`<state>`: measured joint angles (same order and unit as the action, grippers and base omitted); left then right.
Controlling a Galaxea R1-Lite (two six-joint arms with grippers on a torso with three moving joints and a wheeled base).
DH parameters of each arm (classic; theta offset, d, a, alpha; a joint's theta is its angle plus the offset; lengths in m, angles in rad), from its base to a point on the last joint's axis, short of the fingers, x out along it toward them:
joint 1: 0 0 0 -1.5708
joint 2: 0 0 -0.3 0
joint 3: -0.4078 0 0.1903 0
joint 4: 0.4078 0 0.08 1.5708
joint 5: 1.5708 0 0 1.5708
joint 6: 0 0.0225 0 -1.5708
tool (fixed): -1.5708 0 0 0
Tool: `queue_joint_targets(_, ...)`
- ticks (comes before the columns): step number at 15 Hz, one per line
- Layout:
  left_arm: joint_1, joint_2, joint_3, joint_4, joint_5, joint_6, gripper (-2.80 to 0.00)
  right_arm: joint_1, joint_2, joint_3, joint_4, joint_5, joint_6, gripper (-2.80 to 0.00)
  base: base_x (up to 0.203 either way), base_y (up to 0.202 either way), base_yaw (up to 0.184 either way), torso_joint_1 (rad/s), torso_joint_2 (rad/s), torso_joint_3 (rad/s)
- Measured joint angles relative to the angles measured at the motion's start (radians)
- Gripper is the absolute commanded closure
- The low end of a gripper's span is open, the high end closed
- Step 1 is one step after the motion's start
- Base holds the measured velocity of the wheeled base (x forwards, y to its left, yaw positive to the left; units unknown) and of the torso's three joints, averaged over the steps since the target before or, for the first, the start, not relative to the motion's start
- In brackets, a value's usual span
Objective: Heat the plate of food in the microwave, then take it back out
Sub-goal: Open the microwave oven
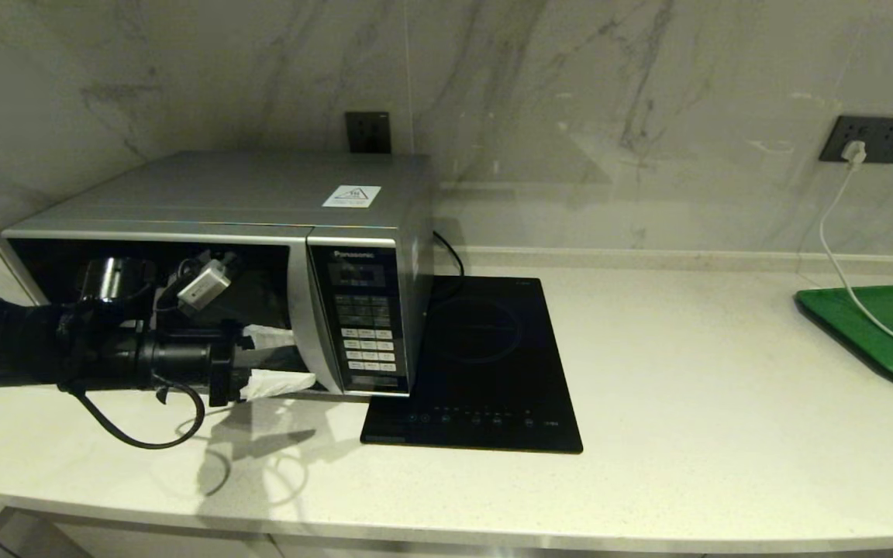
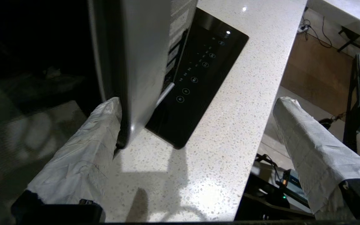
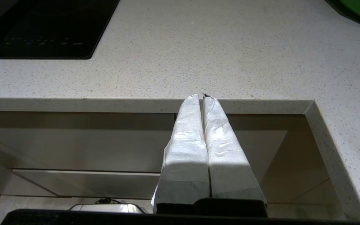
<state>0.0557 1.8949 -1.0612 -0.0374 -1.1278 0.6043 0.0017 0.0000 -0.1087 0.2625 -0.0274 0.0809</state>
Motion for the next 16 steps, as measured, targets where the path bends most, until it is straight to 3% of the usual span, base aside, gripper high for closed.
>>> queue_joint_targets(6,-0.028,0.019,0.0,-0.004,-0.026,-0.046,-2.8,0.0,0.0,0.0,0.0,0.0,0.0,0.0,0.0,0.0,0.0,0.0,0.0,0.0)
queue_joint_targets(11,-0.018,0.071,-0.045,-0.001,-0.041,-0.05,-2.8,-0.001,0.0,0.002,-0.001,0.0,0.0,0.0,0.0,0.0,0.0,0.0,0.0,0.0)
queue_joint_targets(16,0.003,0.103,-0.079,0.002,-0.106,-0.043,-2.8,0.0,0.0,0.0,0.001,0.0,0.0,0.0,0.0,0.0,0.0,0.0,0.0,0.0)
